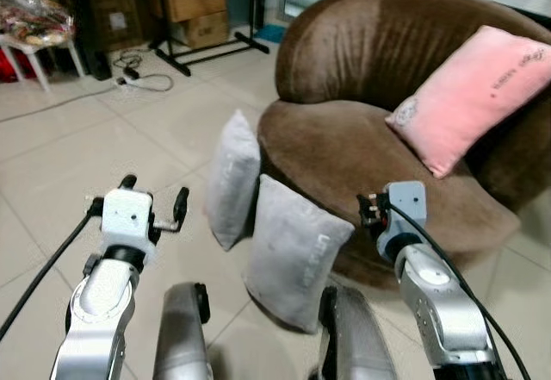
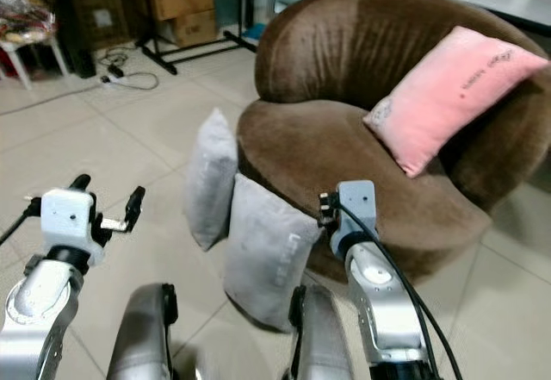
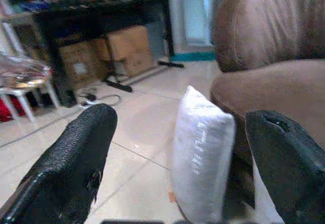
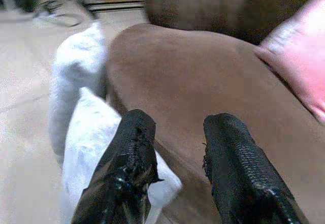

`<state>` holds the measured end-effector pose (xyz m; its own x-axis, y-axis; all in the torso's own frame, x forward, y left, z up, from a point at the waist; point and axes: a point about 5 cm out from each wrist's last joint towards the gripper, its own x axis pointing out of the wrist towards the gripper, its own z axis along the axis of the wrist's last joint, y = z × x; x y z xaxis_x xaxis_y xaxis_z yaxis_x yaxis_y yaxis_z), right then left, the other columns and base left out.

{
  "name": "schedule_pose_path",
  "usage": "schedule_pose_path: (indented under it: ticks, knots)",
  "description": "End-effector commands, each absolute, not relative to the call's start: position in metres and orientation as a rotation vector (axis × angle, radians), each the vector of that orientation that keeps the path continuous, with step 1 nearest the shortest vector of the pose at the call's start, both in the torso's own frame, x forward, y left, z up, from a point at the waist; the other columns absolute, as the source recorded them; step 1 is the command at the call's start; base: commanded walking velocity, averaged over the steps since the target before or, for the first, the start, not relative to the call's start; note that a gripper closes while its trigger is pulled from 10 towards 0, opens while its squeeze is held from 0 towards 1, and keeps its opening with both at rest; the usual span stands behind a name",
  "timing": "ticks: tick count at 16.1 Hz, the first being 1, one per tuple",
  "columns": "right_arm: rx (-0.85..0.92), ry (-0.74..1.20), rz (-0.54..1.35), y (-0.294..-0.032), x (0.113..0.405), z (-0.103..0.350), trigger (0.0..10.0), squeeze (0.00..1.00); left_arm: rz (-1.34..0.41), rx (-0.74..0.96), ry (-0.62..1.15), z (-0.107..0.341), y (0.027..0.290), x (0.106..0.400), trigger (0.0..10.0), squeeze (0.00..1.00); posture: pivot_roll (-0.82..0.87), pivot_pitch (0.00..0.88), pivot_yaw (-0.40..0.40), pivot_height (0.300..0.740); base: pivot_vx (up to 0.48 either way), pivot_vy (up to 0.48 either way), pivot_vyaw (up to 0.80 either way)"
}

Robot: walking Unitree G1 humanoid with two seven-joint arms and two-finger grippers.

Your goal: Move the pillow to the sofa from floor

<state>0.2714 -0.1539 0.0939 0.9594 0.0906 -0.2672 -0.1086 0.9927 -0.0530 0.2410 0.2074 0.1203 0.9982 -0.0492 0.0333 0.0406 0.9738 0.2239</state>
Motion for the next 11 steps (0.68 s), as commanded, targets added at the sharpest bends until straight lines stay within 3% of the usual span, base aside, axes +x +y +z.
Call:
schedule_pose_path:
  ticks: [1, 7, 11]
  knots:
    - [-0.092, 0.254, 0.137, -0.149, 0.2764, 0.0966, 10.0, 0.0, -0.049, 0.21, -0.022, 0.1158, 0.2066, 0.2377, 10.0, 0.0, -0.02, 0.0, -0.079, 0.516, 0.379, 0.0, 0.8]
    - [-0.123, 0.252, 0.16, -0.1487, 0.2777, 0.0954, 10.0, 0.0, -0.052, 0.211, -0.025, 0.116, 0.2068, 0.2393, 10.0, 0.0, -0.02, 0.0, -0.074, 0.516, 0.393, 0.0, 0.76]
    - [-0.112, 0.271, 0.17, -0.1509, 0.2762, 0.0908, 10.0, 0.0, -0.055, 0.226, -0.023, 0.1165, 0.2077, 0.2409, 10.0, 0.0, -0.02, 0.0, -0.067, 0.516, 0.083, 0.0, 0.0]
